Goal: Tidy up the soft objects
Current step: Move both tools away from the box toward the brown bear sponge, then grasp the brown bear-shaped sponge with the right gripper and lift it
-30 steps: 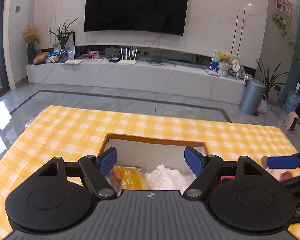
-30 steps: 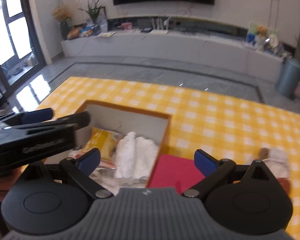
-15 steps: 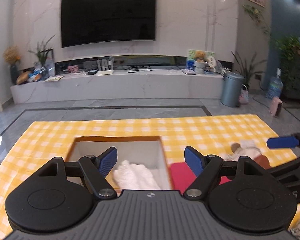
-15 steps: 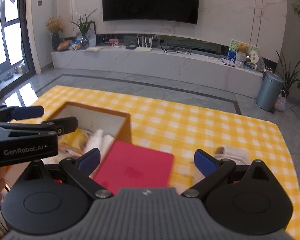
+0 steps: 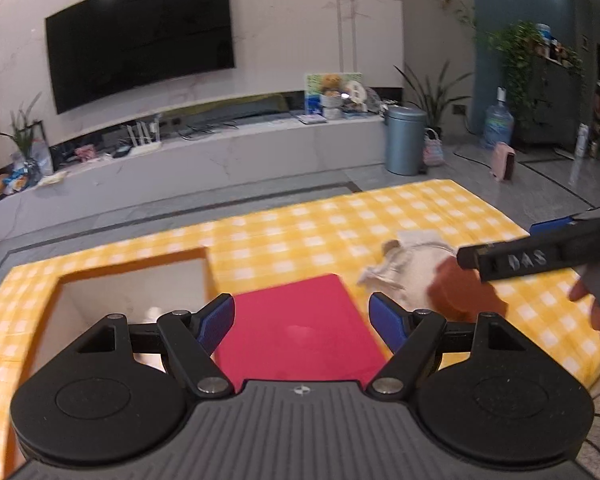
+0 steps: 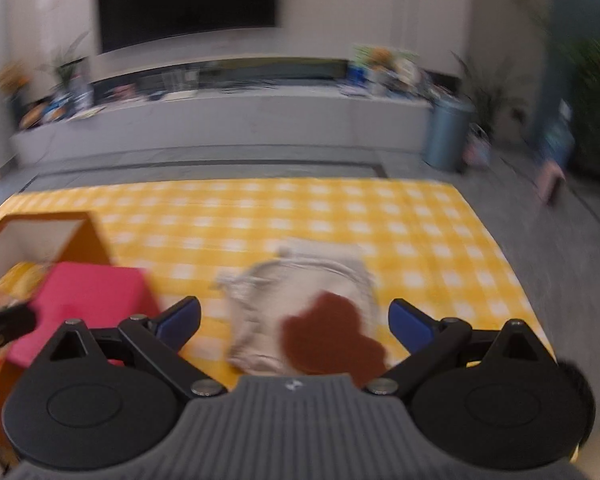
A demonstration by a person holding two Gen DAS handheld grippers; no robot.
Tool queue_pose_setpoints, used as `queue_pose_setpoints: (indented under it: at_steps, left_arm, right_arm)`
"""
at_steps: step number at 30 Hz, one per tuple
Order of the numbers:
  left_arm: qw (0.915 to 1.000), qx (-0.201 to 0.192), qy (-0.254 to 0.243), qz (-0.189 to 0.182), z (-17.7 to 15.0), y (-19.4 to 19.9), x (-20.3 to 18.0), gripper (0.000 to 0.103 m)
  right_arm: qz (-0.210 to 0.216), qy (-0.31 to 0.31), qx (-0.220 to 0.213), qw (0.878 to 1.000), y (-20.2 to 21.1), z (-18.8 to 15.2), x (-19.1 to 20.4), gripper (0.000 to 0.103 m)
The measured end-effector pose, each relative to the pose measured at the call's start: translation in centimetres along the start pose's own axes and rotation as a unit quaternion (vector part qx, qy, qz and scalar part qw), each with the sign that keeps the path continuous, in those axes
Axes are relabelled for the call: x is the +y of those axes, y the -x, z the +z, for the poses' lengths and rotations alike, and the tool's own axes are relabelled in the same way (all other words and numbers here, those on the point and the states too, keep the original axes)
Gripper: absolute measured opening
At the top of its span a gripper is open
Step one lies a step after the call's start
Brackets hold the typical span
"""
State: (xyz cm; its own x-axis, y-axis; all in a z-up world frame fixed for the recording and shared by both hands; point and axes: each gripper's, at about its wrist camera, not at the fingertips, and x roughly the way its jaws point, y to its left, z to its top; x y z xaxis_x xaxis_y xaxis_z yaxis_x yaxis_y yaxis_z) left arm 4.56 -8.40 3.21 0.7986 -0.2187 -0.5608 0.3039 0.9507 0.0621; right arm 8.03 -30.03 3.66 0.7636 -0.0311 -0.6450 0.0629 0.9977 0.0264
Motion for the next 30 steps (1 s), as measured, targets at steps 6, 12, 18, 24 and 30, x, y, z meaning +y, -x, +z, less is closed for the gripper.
queue_pose_setpoints:
  at_steps: [6,12,18,24,30]
  left_arm:
    - [0.9966,0.024,-0.056,-0.055,0.2,-1.5,-4.0,0.090]
    - [0.9966,0.039,-0.059,-0.042,-0.1,-3.2,-5.9,0.090]
    - [0.9976,0.037,-0.054,-0.022,0.1,-4.0,-5.8,0.090]
    - [0.9976,0.043,-0.038,-0.037,-0.2,-3.8,-4.5,0.090]
    - [0.9968,0.038,-0.057,-0.041,-0.6,-3.6,-4.2,0.090]
  right_arm:
    - [-0.019,-0.026,0.053,0.998,-5.4,-1.5,-2.9,0.098]
    - [0.000,0.023,0.087,0.996,-8.3,-3.0,-1.7,0.098]
    - [-0.018,0.035,0.089,0.995,-9.4,-3.6,-1.5,0.098]
    - [-0.013,-0.004,0.114,0.993,-11.3,-4.1,-2.8,0.098]
    - [-0.021,0.022,0.109,0.994,-11.0,-4.3,-1.8,0.083]
